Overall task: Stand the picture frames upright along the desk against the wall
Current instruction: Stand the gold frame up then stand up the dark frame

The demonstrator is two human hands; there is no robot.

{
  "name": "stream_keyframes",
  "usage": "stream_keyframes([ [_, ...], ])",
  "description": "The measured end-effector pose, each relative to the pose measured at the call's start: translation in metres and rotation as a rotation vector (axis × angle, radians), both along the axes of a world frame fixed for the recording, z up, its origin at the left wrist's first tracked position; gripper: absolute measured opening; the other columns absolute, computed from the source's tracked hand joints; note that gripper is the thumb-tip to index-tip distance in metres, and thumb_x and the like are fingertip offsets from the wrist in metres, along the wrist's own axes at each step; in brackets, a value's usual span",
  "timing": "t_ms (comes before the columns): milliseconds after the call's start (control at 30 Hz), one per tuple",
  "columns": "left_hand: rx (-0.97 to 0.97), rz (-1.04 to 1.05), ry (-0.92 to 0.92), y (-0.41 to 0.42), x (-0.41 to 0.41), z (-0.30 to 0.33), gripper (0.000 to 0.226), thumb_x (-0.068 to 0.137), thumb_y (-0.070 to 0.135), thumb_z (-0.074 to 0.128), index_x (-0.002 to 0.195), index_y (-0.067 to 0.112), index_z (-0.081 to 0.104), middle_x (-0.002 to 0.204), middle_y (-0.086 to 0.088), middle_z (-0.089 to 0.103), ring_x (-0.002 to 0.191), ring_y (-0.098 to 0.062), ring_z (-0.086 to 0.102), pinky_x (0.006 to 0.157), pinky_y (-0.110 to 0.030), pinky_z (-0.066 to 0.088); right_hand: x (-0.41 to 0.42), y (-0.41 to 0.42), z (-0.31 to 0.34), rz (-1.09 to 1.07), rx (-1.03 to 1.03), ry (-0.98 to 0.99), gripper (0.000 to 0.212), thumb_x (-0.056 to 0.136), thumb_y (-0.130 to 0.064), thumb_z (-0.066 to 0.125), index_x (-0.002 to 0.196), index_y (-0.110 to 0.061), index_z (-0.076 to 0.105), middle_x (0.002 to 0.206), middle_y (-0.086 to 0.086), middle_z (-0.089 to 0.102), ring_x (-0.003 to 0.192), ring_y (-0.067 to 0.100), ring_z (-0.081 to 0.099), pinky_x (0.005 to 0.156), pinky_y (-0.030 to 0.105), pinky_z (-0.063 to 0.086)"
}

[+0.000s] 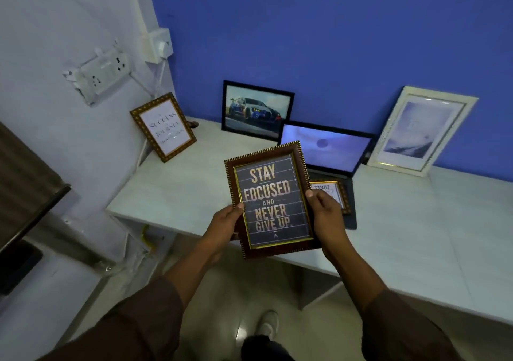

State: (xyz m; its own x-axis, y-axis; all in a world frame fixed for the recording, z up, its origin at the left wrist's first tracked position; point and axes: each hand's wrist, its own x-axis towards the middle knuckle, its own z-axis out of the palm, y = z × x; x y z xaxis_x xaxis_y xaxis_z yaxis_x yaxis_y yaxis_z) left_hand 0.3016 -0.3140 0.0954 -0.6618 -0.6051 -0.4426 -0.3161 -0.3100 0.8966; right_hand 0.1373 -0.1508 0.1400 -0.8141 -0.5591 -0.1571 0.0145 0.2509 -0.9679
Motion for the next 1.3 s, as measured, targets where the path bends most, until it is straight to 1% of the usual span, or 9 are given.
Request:
stream_keyframes([
  [167,0.262,-0.033,0.125,0.031,-0.038,0.017,0.042,0.101,0.048,0.052,0.128,0.02,0.065,0.122,-0.005,0.076,0.119,-0.027,0.068,0.108,-0.049,0.049,-0.02,0.042,0.011,-0.057,-0.065,0.024,0.032,0.106,-0.039,0.046,0.109,-0.014,0.065,0.102,0.001,0.077,0.09,0.014,0.077,0.071,0.026,0.06],
  [333,0.343,-0.093,0.164,0.055,-0.095,0.04,0.037,0.099,0.045,0.058,0.125,0.021,0.065,0.118,-0.01,0.077,0.112,-0.033,0.072,0.105,-0.055,0.051,-0.055,0.076,0.013,-0.125,-0.124,0.008,0.034,0.106,-0.037,0.045,0.111,-0.01,0.065,0.1,0.001,0.078,0.089,0.014,0.077,0.065,0.018,0.059],
  [467,0.397,-0.12,0.16,0.072,-0.139,0.035,0.039,0.096,0.043,0.062,0.127,0.019,0.065,0.118,-0.014,0.077,0.11,-0.036,0.073,0.101,-0.054,0.054,-0.093,0.108,0.008,-0.078,-0.115,-0.016,0.032,0.106,-0.035,0.045,0.11,-0.009,0.063,0.103,0.003,0.078,0.094,0.017,0.077,0.073,0.023,0.061],
  [633,0.402,-0.207,0.101,0.102,-0.22,0.025,0.044,0.095,0.04,0.066,0.131,0.015,0.065,0.124,-0.02,0.073,0.113,-0.038,0.071,0.101,-0.055,0.053,-0.174,0.17,0.004,0.101,0.048,-0.017,0.022,0.104,-0.034,0.052,0.121,-0.026,0.062,0.112,-0.018,0.075,0.107,-0.001,0.07,0.075,0.012,0.057],
  [767,0.363,-0.286,0.106,0.129,-0.271,0.02,0.031,0.097,0.03,0.064,0.124,0.017,0.066,0.119,-0.016,0.075,0.108,-0.035,0.073,0.093,-0.049,0.058,-0.241,0.209,0.0,0.202,0.199,-0.09,0.037,0.099,-0.024,0.064,0.135,-0.029,0.056,0.12,-0.004,0.076,0.11,0.014,0.073,0.083,0.031,0.063],
  [900,0.316,-0.294,0.019,0.144,-0.308,0.014,0.019,0.095,0.028,0.068,0.112,0.021,0.068,0.109,-0.011,0.079,0.111,-0.036,0.071,0.105,-0.056,0.05,-0.278,0.22,-0.008,0.187,0.252,-0.124,0.057,0.095,-0.018,0.07,0.143,-0.037,0.045,0.124,0.003,0.073,0.11,0.024,0.073,0.084,0.043,0.064],
  [1000,0.279,-0.372,-0.06,0.144,-0.337,0.01,0.036,0.09,0.039,0.073,0.12,0.02,0.068,0.114,-0.008,0.078,0.113,-0.032,0.07,0.109,-0.054,0.046,-0.298,0.222,-0.014,0.108,0.268,-0.089,0.052,0.096,-0.017,0.069,0.14,-0.035,0.048,0.125,0.003,0.071,0.112,0.025,0.07,0.085,0.045,0.064],
  [1100,0.2,-0.447,-0.089,0.139,-0.363,0.011,0.023,0.096,0.037,0.065,0.115,0.024,0.066,0.108,0.001,0.076,0.103,-0.02,0.067,0.099,-0.043,0.046,-0.314,0.219,-0.018,0.078,0.265,-0.097,0.046,0.096,-0.012,0.067,0.135,-0.031,0.051,0.122,0.004,0.071,0.111,0.027,0.069,0.083,0.048,0.064],
  [1300,0.144,-0.614,-0.155,0.125,-0.412,-0.008,0.03,0.097,0.034,0.063,0.127,0.03,0.062,0.124,0.001,0.073,0.119,-0.023,0.064,0.106,-0.05,0.045,-0.333,0.225,-0.025,-0.08,0.282,-0.009,0.041,0.095,-0.005,0.067,0.127,-0.029,0.059,0.116,0.008,0.072,0.109,0.029,0.07,0.082,0.054,0.063],
])
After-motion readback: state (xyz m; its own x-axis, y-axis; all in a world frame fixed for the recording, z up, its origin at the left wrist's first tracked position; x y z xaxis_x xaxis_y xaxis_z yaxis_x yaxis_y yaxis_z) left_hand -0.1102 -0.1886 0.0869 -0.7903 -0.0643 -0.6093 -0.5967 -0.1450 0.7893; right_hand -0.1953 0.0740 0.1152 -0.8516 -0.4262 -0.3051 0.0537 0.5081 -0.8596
